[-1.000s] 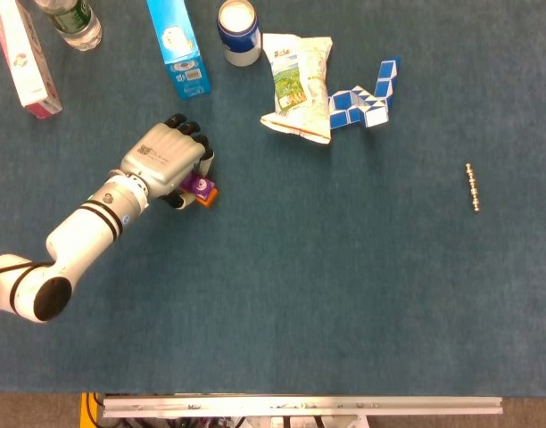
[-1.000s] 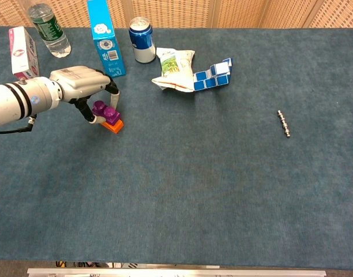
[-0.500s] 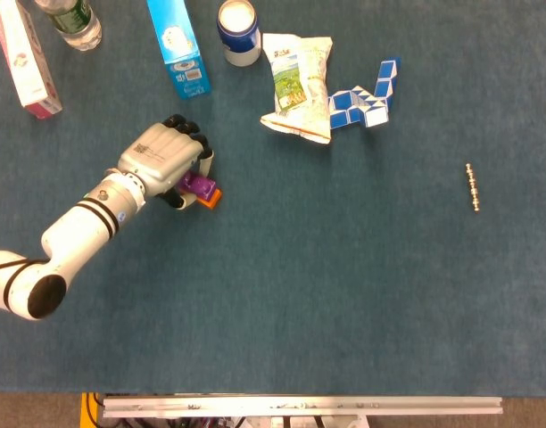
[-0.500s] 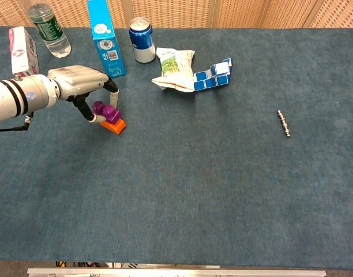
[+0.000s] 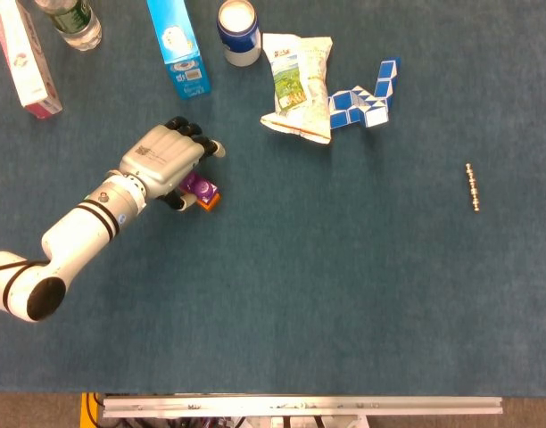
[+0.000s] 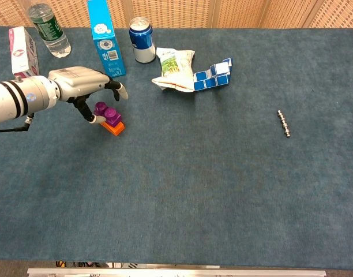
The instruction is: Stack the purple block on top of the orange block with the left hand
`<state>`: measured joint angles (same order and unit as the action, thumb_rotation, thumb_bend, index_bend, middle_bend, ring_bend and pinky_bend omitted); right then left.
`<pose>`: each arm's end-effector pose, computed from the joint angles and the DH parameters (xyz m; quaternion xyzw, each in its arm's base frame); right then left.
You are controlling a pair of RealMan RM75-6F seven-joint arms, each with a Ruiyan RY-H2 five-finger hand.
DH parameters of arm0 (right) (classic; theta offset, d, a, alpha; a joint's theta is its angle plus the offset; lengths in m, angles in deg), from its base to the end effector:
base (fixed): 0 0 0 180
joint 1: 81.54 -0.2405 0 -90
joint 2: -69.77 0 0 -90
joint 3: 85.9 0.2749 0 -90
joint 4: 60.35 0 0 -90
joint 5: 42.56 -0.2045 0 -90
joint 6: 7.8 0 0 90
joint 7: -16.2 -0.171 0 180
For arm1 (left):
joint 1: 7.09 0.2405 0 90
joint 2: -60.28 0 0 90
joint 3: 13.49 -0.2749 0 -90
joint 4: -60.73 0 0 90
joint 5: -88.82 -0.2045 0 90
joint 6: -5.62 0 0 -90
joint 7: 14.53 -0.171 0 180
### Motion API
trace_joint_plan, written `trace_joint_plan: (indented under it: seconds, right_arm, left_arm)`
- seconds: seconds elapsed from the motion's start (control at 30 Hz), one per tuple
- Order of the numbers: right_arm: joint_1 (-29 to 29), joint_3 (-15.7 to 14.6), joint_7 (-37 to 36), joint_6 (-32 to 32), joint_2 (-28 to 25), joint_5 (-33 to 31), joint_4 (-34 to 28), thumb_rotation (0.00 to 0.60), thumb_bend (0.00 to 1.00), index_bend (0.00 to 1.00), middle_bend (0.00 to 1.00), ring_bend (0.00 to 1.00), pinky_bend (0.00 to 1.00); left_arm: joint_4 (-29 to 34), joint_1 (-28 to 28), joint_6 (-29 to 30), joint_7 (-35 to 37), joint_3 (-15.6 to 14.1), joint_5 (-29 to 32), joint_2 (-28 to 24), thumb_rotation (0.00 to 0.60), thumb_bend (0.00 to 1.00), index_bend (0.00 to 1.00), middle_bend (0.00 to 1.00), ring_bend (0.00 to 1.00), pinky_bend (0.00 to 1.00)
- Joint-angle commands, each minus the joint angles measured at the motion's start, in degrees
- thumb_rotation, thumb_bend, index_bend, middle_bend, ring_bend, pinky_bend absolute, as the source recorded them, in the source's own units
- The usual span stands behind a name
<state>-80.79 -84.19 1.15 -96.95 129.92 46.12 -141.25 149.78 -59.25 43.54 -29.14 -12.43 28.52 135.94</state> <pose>-0.3713 -0.1721 0.2233 0.5791 -0.3877 0.3837 0.6060 -0.1718 0.3802 -0.0034 -0.8341 -0.3738 -0.2267 0.3364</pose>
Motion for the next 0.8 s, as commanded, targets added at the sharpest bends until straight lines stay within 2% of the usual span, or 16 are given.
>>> trace_joint_plan:
  seconds: [0.03,0.13,0.4,0.8]
  right_arm:
    - [0.0,0.0,-0.1,-0.1,0.0,0.0,0.0,0.6,0.26,0.49,0.55,0.47,0.51]
    - [0.1,0.0,-0.2,-0.1,0.0,0.1,0.1,0.6,0.26,0.49,0.55,0.47,0.51]
    - [0.1,0.0,-0.3,-0.3,0.0,0.2,0.2,0.6,0.26,0.49,0.55,0.47,0.51]
    - [0.0,0.0,0.1,-0.3,-0.1,0.4,-0.3,0.6,0.26,0.49,0.55,0.47,0.51]
  left_arm:
    - [0.4,0.1,0.2,0.1,0.1,-0.1,-0.3,0.6,0.29,0.19,0.26,0.12,0.09]
    - [1.2,0.2,0.5,-0.1,0.0,-0.4,-1.1,0.6,0.29,0.2,0.26,0.12,0.09]
    - [2.3,1.6,3.2,-1.5,-1.0,-1.7,-2.3,0.6,0.29,0.34,0.26,0.12,0.09]
    - [0.5,2.1,3.2,-1.7,-1.1,-1.3,-1.0,0.6,0.29,0.39,0.26,0.12,0.09]
